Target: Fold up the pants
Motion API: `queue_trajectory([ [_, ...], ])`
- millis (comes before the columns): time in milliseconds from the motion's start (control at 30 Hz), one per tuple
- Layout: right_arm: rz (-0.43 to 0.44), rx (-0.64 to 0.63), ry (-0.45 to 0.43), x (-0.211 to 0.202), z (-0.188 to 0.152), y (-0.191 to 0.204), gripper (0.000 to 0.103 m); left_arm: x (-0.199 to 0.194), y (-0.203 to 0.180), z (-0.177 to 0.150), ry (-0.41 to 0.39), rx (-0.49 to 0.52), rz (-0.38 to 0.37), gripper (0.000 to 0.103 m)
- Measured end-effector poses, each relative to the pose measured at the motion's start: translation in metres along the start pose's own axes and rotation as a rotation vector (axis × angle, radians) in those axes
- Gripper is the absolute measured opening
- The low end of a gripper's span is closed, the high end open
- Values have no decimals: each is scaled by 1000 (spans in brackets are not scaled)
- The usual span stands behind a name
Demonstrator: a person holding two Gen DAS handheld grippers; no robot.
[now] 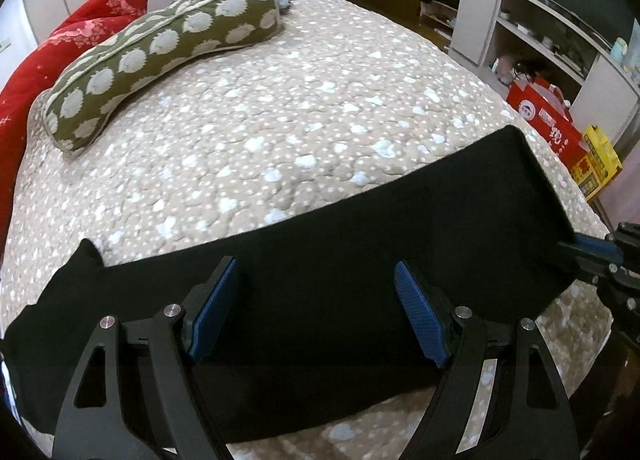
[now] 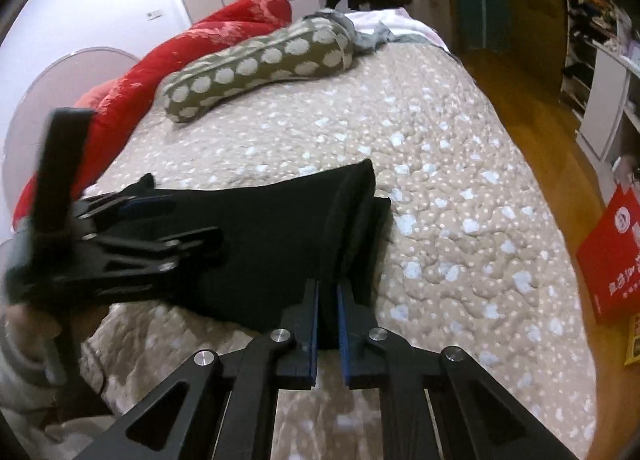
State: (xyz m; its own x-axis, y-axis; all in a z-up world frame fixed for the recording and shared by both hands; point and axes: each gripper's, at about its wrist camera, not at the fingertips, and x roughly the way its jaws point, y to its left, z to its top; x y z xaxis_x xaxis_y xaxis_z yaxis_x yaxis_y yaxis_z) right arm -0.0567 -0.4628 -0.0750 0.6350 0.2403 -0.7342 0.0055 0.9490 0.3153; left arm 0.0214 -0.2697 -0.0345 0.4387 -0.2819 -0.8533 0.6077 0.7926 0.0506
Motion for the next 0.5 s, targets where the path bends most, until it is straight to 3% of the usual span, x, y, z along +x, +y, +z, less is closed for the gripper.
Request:
queue_trajectory([
  [167, -31, 54, 46, 25, -1, -13, 8, 6, -13, 6, 10, 24, -6, 80],
  [233, -13, 74, 41, 20, 1, -16, 12, 6, -17, 10, 8, 40, -3, 80],
  [333, -35, 70, 31, 11, 1, -20, 32, 6, -22, 18, 4, 62, -13, 80],
  [500, 43, 141, 27, 13, -6, -31, 36, 11, -27, 40, 20, 93, -87, 80],
])
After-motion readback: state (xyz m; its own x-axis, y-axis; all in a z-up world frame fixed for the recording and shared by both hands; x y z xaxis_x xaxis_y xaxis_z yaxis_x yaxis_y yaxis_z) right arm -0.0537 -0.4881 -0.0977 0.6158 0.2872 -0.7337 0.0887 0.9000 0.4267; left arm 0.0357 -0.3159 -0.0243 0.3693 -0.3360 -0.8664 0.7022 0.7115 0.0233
